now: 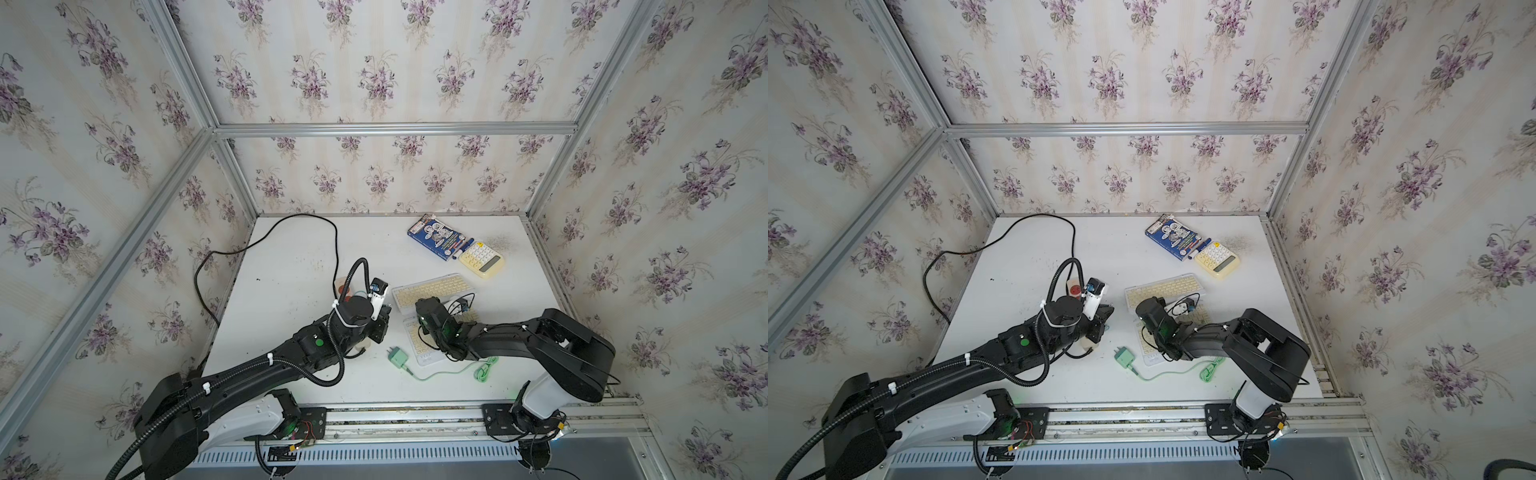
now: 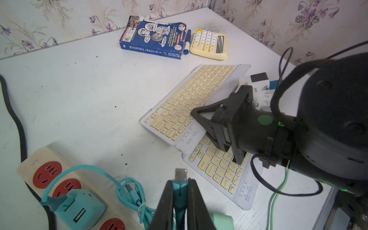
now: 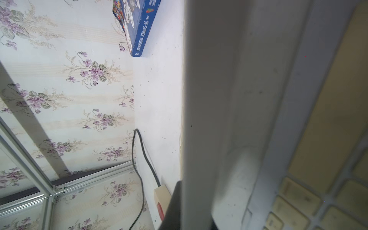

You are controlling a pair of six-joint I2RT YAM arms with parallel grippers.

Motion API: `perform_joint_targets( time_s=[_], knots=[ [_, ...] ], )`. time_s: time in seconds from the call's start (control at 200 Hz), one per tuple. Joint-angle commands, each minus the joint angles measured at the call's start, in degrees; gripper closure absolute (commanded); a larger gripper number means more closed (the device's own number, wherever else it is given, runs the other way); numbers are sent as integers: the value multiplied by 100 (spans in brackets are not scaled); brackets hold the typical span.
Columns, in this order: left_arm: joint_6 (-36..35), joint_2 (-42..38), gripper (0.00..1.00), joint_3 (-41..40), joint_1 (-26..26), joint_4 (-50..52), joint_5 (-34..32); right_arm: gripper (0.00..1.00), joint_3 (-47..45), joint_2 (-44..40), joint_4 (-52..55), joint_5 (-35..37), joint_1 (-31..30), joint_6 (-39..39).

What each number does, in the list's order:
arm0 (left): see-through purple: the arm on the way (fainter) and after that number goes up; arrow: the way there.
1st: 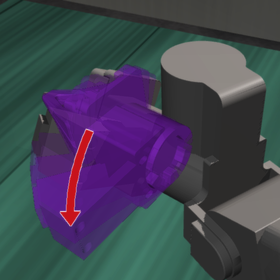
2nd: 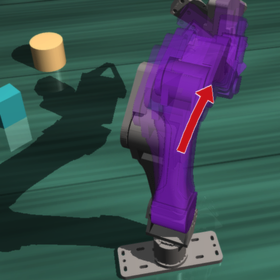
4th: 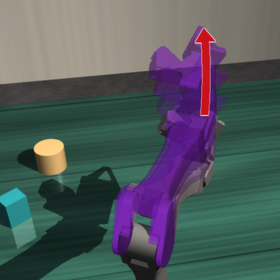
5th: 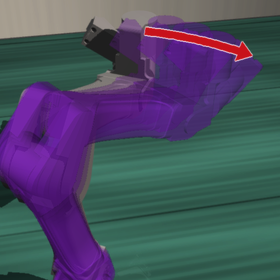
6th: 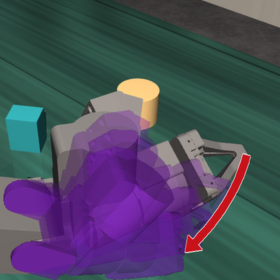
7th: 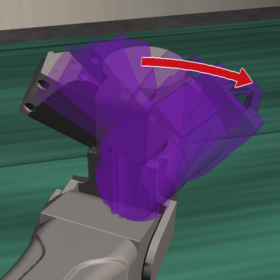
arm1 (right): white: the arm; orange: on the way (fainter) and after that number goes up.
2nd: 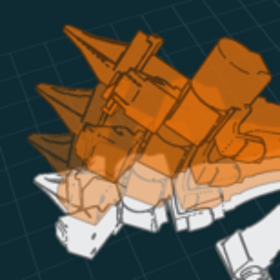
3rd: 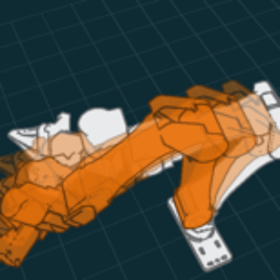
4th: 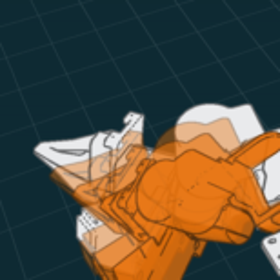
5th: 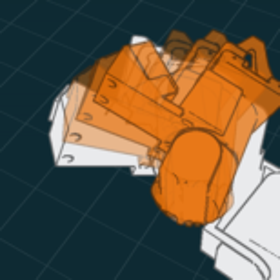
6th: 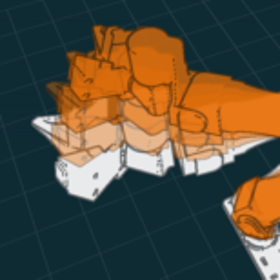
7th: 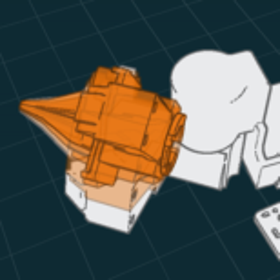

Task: Unplug the wireless keyboard
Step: Place the power cord at the center of the board.

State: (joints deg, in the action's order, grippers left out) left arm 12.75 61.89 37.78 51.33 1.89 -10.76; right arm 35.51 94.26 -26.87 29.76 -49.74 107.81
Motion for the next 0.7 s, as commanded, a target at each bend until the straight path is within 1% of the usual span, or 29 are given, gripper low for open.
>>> perform_joint_targets(
  time_s=[0.0, 0.07, 0.1, 0.235, 0.345, 0.47, 0.525, 0.614, 0.664, 0.694],
  knots=[
    [60, 5, 97, 35, -26, -48, 56, 100, 183, 301, -379, -194, -8, 19],
    [52, -17, 97, 28, -29, -44, 74, 100, 245, 456, -493, -236, -1, -13],
    [59, -23, 98, 28, -35, -45, 74, 95, 271, 510, -492, -259, -1, -25],
    [65, -62, 97, -7, -45, -48, 92, 83, 354, 656, -421, -263, 38, -27],
    [84, -61, 97, -16, -62, -48, 105, 81, 368, 796, -501, -299, 91, -23],
    [96, -62, 97, -28, -71, -46, 118, 84, 385, 1102, -904, -508, 170, 2],
    [100, -65, 97, -25, -72, -48, 127, 84, 416, 1187, -973, -517, 175, -23],
    [103, -71, 97, -28, -79, -47, 136, 74, 572, 1226, -642, -556, 175, -26],
    [102, -71, 97, -27, -82, -41, 136, 66, 582, 1251, -617, -596, 184, 5],
    [97, -61, 97, -25, -96, -48, 136, 59, 557, 1238, -651, -600, 187, 11]
  ],
)
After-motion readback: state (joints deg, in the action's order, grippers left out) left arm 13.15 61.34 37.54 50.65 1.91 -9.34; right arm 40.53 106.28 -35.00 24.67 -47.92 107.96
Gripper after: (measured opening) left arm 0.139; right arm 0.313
